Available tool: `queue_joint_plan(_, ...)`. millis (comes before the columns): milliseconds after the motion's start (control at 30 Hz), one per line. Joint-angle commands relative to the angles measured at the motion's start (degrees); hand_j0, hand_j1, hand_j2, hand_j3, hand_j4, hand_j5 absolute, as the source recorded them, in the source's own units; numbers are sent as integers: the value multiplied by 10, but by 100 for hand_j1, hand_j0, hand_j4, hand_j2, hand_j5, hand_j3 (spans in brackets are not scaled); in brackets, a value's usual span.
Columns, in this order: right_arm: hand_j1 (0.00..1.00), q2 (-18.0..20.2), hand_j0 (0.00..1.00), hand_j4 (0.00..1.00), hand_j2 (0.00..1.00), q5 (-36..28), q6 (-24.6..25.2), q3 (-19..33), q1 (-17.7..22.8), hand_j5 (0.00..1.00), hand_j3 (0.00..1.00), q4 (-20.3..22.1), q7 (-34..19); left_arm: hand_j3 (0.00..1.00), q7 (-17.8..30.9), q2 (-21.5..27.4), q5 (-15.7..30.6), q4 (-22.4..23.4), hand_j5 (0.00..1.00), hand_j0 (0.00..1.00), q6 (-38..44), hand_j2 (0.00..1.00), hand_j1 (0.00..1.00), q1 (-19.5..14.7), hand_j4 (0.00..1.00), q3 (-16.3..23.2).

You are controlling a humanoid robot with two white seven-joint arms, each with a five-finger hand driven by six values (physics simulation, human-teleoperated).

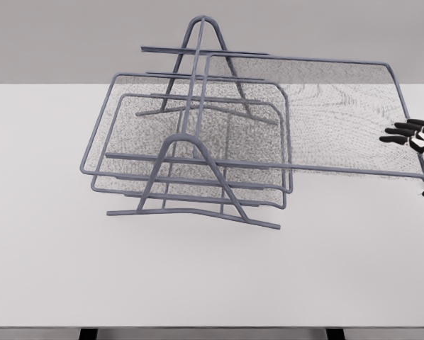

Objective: Pull out the upper folder box with right arm

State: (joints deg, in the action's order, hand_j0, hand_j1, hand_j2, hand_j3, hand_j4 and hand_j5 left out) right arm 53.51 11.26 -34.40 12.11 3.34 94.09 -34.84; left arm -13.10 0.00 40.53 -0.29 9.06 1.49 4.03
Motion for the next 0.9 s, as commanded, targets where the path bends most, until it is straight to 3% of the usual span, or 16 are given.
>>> queue_joint_plan(0,100,3,100,100,100,41,-6,32,0,100,100,-7,-2,100,0,0,0,0,100,100,0,100,100,0,100,0)
queue_joint_plan(100,100,9,100,100,100,37,-6,49,4,100,100,-7,-2,100,0,0,0,0,100,100,0,100,100,0,100,1)
queue_joint_plan(133,100,25,100,100,100,-10,-6,52,4,100,100,-5,-2,100,0,0,0,0,100,100,0,100,100,0,100,1)
queue_joint_plan(233,100,154,100,100,100,-122,-6,46,-11,100,100,10,-2,100,0,0,0,0,100,100,0,100,100,0,100,0)
queue_joint_plan(333,100,214,100,100,100,-207,-6,40,-25,100,100,22,-2,100,0,0,0,0,100,100,0,100,100,0,100,0)
queue_joint_plan(400,100,207,100,100,100,-204,-6,-38,-94,100,100,16,-2,100,0,0,0,0,100,100,0,100,100,0,100,0)
queue_joint_plan(467,100,156,100,100,100,-141,3,-86,-183,100,100,0,-2,100,0,0,0,0,100,100,0,100,100,0,100,0)
queue_joint_plan(500,100,152,100,100,100,-142,5,-147,-236,100,100,2,-2,100,0,0,0,0,100,100,0,100,100,0,100,0)
queue_joint_plan(567,100,93,100,100,100,-143,12,-234,-350,100,100,4,-2,100,0,0,0,0,100,100,0,100,100,0,100,0)
queue_joint_plan(600,100,92,100,100,100,-143,18,-261,-372,100,100,5,-2,100,0,0,0,0,100,100,0,100,100,0,100,0)
queue_joint_plan(667,100,50,100,100,100,-140,19,-274,-374,100,100,14,-2,100,0,0,0,0,100,100,0,100,100,0,100,0)
queue_joint_plan(767,100,44,100,100,100,-140,16,-286,-377,100,100,22,-2,100,0,0,0,0,100,100,0,100,100,0,100,1)
queue_joint_plan(867,100,26,100,100,100,-139,22,-352,-439,100,100,22,-2,100,0,0,0,0,100,100,0,100,100,0,100,0)
